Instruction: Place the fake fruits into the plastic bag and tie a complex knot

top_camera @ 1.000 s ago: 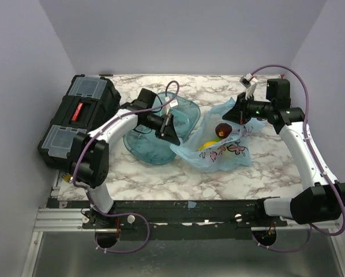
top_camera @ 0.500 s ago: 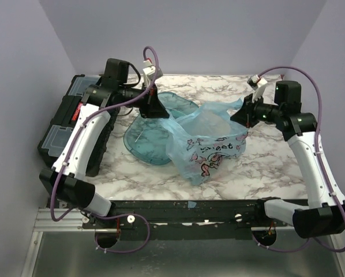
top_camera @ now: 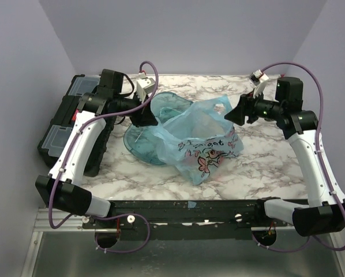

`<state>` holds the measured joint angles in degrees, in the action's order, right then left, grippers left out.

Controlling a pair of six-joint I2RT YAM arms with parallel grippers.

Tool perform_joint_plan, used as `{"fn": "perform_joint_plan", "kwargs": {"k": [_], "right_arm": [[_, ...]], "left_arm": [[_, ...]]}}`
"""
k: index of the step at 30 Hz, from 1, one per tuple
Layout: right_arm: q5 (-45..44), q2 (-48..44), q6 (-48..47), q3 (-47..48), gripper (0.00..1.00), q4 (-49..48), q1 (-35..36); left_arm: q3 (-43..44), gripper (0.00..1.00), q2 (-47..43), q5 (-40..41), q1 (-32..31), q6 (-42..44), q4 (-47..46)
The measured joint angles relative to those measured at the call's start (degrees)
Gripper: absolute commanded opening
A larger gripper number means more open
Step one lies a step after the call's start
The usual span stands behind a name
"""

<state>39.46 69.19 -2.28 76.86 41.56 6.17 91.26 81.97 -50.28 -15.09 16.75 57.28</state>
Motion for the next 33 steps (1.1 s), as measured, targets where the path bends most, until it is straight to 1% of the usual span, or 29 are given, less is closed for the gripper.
{"fn": "perform_joint_plan", "kwargs": {"k": [4, 5, 6, 7, 8, 9, 10, 11, 12, 15, 16, 20, 21, 23, 24, 26, 27, 29, 31, 33], "right_arm": [[0.6, -1.1, 0.8, 2.7, 0.33, -0.4, 0.0], [0.7, -1.3, 0.8, 3.0, 0.3, -0.5, 0.0], [1.1, -1.5, 0.8, 3.3, 0.29, -0.6, 0.0], [1.7, -1.6, 0.8, 3.4, 0.34, -0.7, 0.0], [2.2, -1.7, 0.9, 3.4, 0.49, -0.9, 0.0], [2.8, -1.8, 1.1, 3.4, 0.61, -1.0, 0.0], [3.3, -1.7, 1.3, 3.4, 0.68, -1.2, 0.0], [3.4, -1.7, 1.9, 3.2, 0.71, -1.7, 0.0], [3.3, -1.7, 2.4, 3.1, 0.72, -2.3, 0.0], [2.3, -1.2, 3.7, 3.0, 0.72, -4.2, 0.1], [2.0, -0.8, 4.1, 3.0, 0.71, -5.0, 0.1], [2.2, 3.2, 5.5, 4.1, 0.63, -8.0, 0.1], [2.6, 4.6, 5.9, 4.5, 0.6, -8.6, 0.1], [3.6, 7.2, 6.4, 4.9, 0.44, -9.6, 0.1], [3.9, 8.2, 6.4, 4.9, 0.3, -9.8, 0.1], [4.8, 9.7, 6.3, 4.9, 0.11, -9.8, 0.1], [5.4, 10.2, 6.3, 4.9, 0.07, -9.8, 0.1], [6.7, 10.6, 6.6, 5.2, 0.03, -9.7, 0.1], [8.6, 10.4, 7.0, 5.9, 0.03, -10.2, 0.3], [9.8, 9.2, 7.2, 6.3, 0.03, -11.6, 1.0]], "left_arm": [[-1.8, 0.0, -1.4, 1.2, -1.1, 1.0, -0.2], [-1.8, 0.0, -1.4, 1.5, -1.2, 1.1, -0.2], [-1.8, 0.0, -1.4, 1.8, -1.2, 1.2, -0.2], [-1.8, 0.0, -1.4, 2.1, -1.2, 1.2, -0.2], [-1.8, 0.0, -1.4, 2.2, -1.2, 1.3, -0.3], [-1.7, 0.0, -1.4, 2.3, -1.2, 1.3, -0.4], [-1.7, 0.0, -1.4, 2.3, -1.2, 1.4, -0.6], [-1.7, 0.0, -1.4, 2.4, -1.2, 1.5, -0.7], [-1.7, 0.0, -1.4, 2.4, -1.2, 1.5, -0.8], [-1.7, 0.0, -1.4, 2.4, -1.2, 2.2, -0.9], [-1.8, 0.0, -1.4, 2.5, -1.2, 2.4, -0.8], [-1.9, 0.0, -1.7, 3.2, -1.4, 3.3, -0.9], [-2.0, 0.0, -1.8, 3.3, -1.6, 3.4, -0.9], [-2.1, 0.0, -2.1, 3.5, -1.9, 3.5, -0.9], [-2.1, 0.0, -2.2, 3.6, -1.9, 3.5, -1.0], [-2.0, 0.0, -2.2, 3.8, -1.9, 3.3, -1.2], [-2.0, 0.0, -2.2, 4.0, -1.9, 3.2, -1.3], [-1.6, 0.01, -2.0, 4.4, -1.9, 2.9, -1.2], [0.4, 0.22, -1.0, 5.3, -1.9, 2.5, -1.1], [4.2, 0.53, 0.8, 6.4, -1.9, 2.3, 0.1]]}}
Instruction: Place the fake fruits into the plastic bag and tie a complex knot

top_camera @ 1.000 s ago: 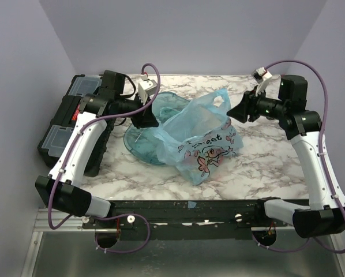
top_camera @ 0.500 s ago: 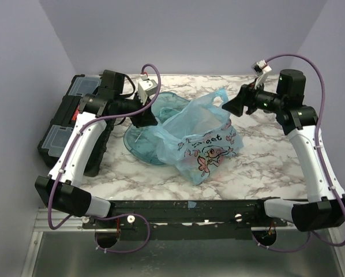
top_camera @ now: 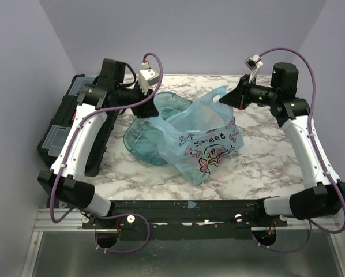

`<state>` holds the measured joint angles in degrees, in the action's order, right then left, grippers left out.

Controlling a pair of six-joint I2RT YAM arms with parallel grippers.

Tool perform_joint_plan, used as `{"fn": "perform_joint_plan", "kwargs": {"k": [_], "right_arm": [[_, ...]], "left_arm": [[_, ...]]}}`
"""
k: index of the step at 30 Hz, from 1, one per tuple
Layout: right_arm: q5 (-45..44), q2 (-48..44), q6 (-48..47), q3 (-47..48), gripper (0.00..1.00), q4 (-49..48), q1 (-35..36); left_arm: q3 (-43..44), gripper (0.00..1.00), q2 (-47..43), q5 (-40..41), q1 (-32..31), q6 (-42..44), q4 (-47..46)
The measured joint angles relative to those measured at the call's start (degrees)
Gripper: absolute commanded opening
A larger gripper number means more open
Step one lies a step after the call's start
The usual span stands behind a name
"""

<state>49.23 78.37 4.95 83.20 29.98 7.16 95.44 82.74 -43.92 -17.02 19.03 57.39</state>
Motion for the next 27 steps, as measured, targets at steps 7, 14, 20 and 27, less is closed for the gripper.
{"fn": "perform_joint_plan", "kwargs": {"k": [7, 14, 20, 27], "right_arm": [[1.4, -9.5, -2.0, -3.1, 0.03, -3.4, 3.8], [-1.8, -10.2, -10.9, -6.9, 0.02, -3.4, 8.5], [-10.7, -12.7, -18.6, -12.0, 0.01, -4.3, 15.2], [-15.3, -15.2, -21.8, -12.8, 0.01, -6.7, 15.6]], "left_arm": [[26.7, 0.89, 9.4, 0.0, -3.3, -0.5, 5.4], [29.2, 0.92, 10.2, -5.2, -8.8, -10.8, -0.5], [28.3, 0.89, 17.2, -6.0, -15.7, -20.6, -6.0], [25.0, 0.87, 20.0, -3.5, -17.1, -26.1, -9.5]]}}
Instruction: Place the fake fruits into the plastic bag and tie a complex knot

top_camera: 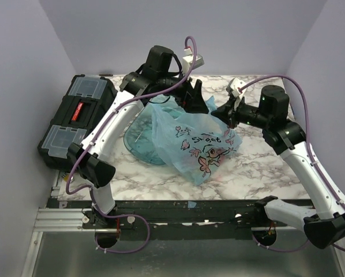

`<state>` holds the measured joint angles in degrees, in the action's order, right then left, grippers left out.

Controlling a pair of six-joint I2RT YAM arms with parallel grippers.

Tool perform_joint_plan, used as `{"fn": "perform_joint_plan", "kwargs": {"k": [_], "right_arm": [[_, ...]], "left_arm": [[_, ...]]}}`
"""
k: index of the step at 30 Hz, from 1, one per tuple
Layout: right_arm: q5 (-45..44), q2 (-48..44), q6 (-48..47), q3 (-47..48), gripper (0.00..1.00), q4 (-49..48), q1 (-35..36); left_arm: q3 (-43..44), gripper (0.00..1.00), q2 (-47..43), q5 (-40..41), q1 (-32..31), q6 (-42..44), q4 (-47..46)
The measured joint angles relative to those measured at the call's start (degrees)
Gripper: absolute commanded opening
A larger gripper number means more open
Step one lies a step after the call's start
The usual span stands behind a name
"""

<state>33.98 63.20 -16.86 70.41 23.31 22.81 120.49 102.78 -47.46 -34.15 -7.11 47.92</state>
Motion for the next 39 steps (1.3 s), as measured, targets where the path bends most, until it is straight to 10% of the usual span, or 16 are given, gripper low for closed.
{"fn": "perform_joint_plan", "kwargs": {"k": [18, 23, 27, 29, 39], "right_arm": [[-1.5, 0.0, -4.1, -3.0, 0.01, -1.6, 0.5], [-1.9, -0.4, -4.2, -3.4, 0.01, -2.3, 0.5], [-2.7, -1.1, -4.2, -3.8, 0.04, -3.1, 0.7], [-3.3, -1.4, -4.0, -4.0, 0.14, -3.1, 0.8], [-3.4, -2.1, -1.7, 0.3, 0.67, 12.4, 0.8]], "left_arm": [[-3.7, 0.71, 0.7, 2.2, -0.4, -8.9, -8.0], [-4.0, 0.53, 1.6, 1.9, -0.7, -10.4, -9.1], [-5.0, 0.16, 2.3, 1.0, -1.1, -11.5, -9.4], [-5.0, 0.0, 2.7, -0.1, -1.2, -11.7, -9.7], [-10.4, 0.0, -3.8, -7.9, -0.8, 3.0, -9.8]]}}
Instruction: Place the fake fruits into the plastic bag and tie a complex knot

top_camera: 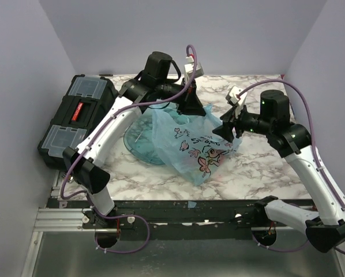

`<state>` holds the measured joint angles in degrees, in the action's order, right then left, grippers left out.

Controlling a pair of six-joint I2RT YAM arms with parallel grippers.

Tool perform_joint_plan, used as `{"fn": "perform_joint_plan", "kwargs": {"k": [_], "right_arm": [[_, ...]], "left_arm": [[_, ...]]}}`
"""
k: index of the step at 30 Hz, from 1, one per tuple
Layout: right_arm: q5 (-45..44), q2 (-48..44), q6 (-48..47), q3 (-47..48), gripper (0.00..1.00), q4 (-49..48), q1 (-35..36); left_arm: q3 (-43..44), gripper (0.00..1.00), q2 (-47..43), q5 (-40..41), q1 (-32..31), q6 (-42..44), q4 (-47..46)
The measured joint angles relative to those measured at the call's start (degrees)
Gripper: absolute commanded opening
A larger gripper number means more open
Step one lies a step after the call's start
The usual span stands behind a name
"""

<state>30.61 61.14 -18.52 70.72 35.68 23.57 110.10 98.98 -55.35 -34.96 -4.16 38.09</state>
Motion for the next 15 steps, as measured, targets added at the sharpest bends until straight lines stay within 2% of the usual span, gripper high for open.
{"fn": "perform_joint_plan", "kwargs": {"k": [6, 11, 15], "right_arm": [[4.6, 0.4, -2.1, 9.3, 0.74, 5.4, 0.0], [12.3, 1.3, -4.6, 11.5, 0.8, 4.1, 0.0], [19.0, 5.0, -5.0, 11.3, 0.81, 0.3, 0.0]], "left_arm": [[2.5, 0.0, -2.9, -5.4, 0.0, 20.2, 9.0], [5.2, 0.0, -3.2, -7.9, 0.0, 30.8, 13.5], [8.8, 0.0, -2.6, -10.4, 0.0, 36.8, 16.7]]}}
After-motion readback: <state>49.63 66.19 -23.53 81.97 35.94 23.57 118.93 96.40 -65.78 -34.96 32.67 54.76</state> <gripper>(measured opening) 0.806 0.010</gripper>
